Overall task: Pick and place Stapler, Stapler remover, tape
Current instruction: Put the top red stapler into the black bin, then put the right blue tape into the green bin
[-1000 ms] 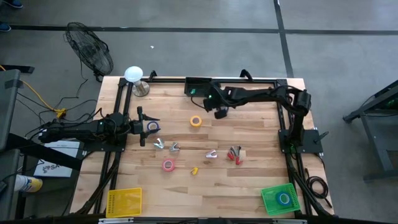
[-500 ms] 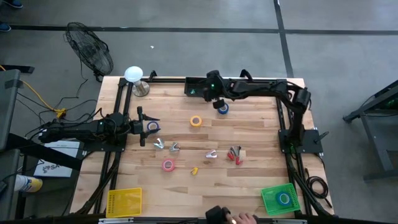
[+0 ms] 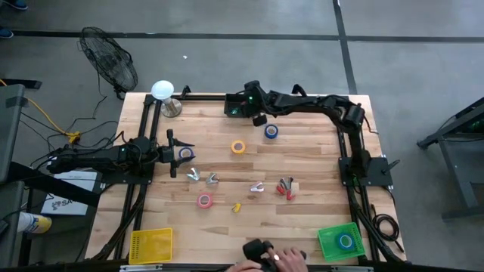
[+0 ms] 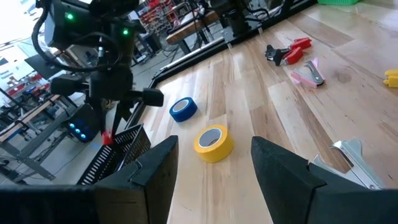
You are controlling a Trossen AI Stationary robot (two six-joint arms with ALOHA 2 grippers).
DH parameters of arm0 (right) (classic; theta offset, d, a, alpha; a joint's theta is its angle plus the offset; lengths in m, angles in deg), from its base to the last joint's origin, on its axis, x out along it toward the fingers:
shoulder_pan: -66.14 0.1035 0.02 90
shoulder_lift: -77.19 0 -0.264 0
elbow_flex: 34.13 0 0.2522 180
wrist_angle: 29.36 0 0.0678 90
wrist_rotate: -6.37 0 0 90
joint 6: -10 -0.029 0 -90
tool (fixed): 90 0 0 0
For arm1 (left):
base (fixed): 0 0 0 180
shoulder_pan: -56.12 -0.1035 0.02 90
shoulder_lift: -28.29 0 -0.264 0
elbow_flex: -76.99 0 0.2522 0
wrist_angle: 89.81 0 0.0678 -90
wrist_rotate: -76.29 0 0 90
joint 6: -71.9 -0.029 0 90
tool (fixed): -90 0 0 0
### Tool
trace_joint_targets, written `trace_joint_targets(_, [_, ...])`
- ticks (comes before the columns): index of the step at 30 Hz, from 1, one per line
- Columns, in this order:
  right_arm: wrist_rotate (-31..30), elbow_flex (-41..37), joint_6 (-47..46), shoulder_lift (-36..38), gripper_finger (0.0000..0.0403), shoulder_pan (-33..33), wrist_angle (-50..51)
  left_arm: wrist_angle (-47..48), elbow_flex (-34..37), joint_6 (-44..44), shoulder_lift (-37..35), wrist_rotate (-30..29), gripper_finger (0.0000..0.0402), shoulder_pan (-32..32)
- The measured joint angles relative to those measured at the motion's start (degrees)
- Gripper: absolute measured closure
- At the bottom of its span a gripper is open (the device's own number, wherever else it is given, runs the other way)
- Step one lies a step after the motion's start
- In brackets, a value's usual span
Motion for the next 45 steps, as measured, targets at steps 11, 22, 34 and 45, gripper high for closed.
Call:
trace_joint_targets(11, [-1.69, 1.34, 0.02, -1.6, 0.0325, -0.26, 1.23, 0.01, 0.0, 0.0, -0.01, -0.04, 0.0204, 0.01])
trace_joint_targets(22, [-2.3, 1.32, 0.02, -1.6, 0.0304, -0.26, 1.94, 0.01, -0.01, -0.01, -0.01, -0.11, 0.0204, 0.0])
trace_joint_targets(34, [-13.13, 1.29, -1.49, -0.95, 0.0293, 1.52, 2.07, 0.02, 0.0, 0.0, -0.01, -0.12, 0.0204, 0.01])
trace_joint_targets(45, [-14.35, 1.29, -9.95, 3.27, 0.0293, 6.23, 14.01, 0.02, -0.02, -0.02, -0.01, -0.13, 0.0204, 0.0])
